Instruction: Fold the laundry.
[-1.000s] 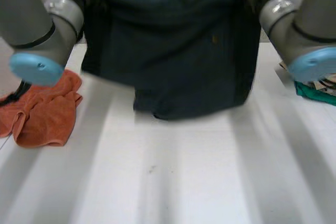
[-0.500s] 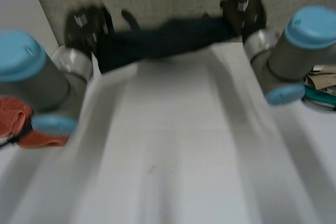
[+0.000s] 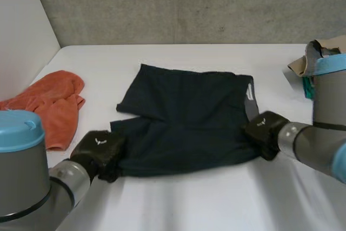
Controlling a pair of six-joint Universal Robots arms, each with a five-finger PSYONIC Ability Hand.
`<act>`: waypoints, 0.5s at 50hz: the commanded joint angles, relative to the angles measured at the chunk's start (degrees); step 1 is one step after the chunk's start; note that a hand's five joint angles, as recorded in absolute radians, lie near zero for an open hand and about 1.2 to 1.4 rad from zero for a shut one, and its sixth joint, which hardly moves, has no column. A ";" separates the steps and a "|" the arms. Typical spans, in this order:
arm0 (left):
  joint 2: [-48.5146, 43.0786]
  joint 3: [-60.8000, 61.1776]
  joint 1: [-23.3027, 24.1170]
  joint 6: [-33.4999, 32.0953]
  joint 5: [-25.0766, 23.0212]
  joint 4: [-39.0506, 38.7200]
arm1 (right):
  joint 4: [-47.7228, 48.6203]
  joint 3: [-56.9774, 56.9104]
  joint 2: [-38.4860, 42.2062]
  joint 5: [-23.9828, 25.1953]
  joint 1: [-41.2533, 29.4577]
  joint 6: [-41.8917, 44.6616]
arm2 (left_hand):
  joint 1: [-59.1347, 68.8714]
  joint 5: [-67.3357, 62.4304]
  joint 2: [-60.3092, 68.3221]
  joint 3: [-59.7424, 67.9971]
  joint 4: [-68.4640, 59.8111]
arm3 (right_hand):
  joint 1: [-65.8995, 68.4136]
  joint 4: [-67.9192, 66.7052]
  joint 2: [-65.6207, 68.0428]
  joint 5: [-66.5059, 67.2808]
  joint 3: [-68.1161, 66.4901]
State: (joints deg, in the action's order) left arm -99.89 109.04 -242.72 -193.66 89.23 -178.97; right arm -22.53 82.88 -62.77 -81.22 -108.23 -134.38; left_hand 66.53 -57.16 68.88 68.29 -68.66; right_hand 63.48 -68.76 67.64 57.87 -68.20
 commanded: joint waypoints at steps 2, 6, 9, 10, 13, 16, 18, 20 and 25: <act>0.40 -1.81 1.72 -5.05 -1.51 12.22 | -12.00 3.42 -2.27 0.36 1.80 7.29 | 13.47 -12.84 11.12 11.71 -11.34 | 16.52 -11.24 12.36 12.13 -11.80; 0.49 -4.53 3.47 -6.64 -2.57 23.56 | -18.59 5.01 -4.55 1.24 2.59 8.87 | 13.47 -12.84 11.12 11.71 -11.34 | 16.52 -11.24 12.36 12.13 -11.80; 0.49 -7.33 4.79 -8.12 -3.88 31.45 | -22.63 5.10 -6.48 2.90 4.25 11.59 | 13.47 -12.84 11.12 11.71 -11.34 | 16.52 -11.24 12.36 12.13 -11.80; 0.40 -8.13 5.06 -8.65 -4.15 32.80 | -23.35 4.92 -6.75 3.43 4.61 12.56 | 13.47 -12.84 11.12 11.71 -11.34 | 16.52 -11.24 12.36 12.13 -11.80; -0.56 -12.35 5.15 -10.76 -4.42 31.41 | -23.97 3.00 -6.67 5.89 5.84 15.63 | 13.47 -12.84 11.12 11.71 -11.34 | 16.52 -11.24 12.36 12.13 -11.80; -4.59 -17.78 4.01 -11.38 -2.93 25.20 | -22.04 0.36 -5.26 6.51 5.84 14.07 | 13.47 -12.84 11.12 11.71 -11.34 | 16.52 -11.24 12.36 12.13 -11.80; -6.71 -21.30 3.66 -11.21 -1.70 21.58 | -18.97 -2.89 -3.42 6.25 5.66 8.90 | 13.47 -12.84 11.12 11.71 -11.34 | 16.52 -11.24 12.36 12.13 -11.80; -10.48 -26.82 3.30 -10.77 0.14 15.88 | -15.12 -6.22 -1.32 5.20 5.58 3.03 | 13.47 -12.84 11.12 11.71 -11.34 | 16.52 -11.24 12.36 12.13 -11.80; -19.62 -39.23 2.78 -9.63 2.17 4.09 | -6.67 -10.89 1.77 2.39 5.31 -5.97 | 13.47 -12.84 11.12 11.71 -11.34 | 16.52 -11.24 12.36 12.13 -11.80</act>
State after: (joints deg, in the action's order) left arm -109.78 82.97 -239.14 -204.61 88.64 -161.26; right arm -38.97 77.88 -64.92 -75.89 -102.48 -129.43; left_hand 66.53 -57.34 68.88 68.30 -68.68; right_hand 63.48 -68.76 67.64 57.87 -68.20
